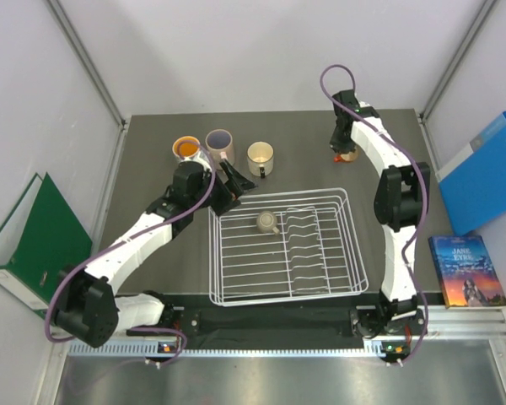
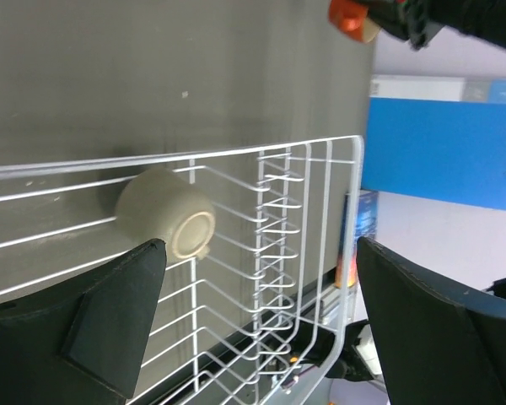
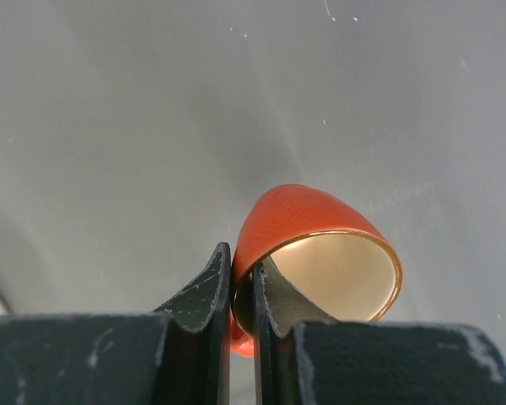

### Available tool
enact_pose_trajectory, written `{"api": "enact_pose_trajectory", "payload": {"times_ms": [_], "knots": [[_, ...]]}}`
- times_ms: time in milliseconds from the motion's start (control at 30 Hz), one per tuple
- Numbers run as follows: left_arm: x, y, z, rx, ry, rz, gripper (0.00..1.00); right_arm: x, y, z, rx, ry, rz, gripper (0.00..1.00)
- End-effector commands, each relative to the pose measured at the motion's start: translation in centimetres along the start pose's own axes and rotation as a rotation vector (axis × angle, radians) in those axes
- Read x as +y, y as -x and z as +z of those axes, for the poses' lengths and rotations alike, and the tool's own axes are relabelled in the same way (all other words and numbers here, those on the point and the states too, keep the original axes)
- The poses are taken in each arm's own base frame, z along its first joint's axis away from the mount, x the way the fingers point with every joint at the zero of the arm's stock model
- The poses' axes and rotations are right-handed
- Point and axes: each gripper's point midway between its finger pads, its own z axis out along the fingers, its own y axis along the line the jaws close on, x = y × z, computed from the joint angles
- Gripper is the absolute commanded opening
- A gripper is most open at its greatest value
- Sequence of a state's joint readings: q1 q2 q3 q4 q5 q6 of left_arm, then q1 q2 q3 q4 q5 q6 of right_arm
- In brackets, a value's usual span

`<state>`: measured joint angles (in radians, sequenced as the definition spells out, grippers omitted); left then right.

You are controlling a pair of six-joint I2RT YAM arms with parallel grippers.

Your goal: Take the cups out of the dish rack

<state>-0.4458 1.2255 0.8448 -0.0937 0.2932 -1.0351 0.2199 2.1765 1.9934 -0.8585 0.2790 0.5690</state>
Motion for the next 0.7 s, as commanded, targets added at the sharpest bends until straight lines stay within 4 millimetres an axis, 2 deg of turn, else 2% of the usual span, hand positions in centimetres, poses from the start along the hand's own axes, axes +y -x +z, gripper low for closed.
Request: {"api": "enact_pose_trajectory", "payload": {"times_ms": [0,333,367,400,500,667], "knots": [[1.6,-0.1,0.2,0.005,0.075,0.028,0.98,-1.1,1.1,-0.1,0.003,-0.075,-0.035,0.00],[3.2,-1.5,1.3,0.075,0.130,-0.026,0.99,-3.0,-1.2,2.3,0.080,-0.152,-0.084,0.01],[3.2,-1.4,1.3,0.072,0.132,-0.025,0.99,-2.9,-1.1,2.3,0.075,-0.145,-0.084,0.05],[3.0,-1.4,1.2,0.069,0.129,-0.020,0.99,-2.8,-1.2,2.3,0.078,-0.137,-0.086,0.15],[2.7,-1.2,0.9,0.052,0.122,-0.006,0.99,-2.5,-1.0,2.0,0.064,-0.115,-0.081,0.30],[2.4,-1.5,0.6,0.048,0.116,0.001,0.99,-2.0,-0.1,0.7,0.027,-0.072,-0.062,0.41]]}}
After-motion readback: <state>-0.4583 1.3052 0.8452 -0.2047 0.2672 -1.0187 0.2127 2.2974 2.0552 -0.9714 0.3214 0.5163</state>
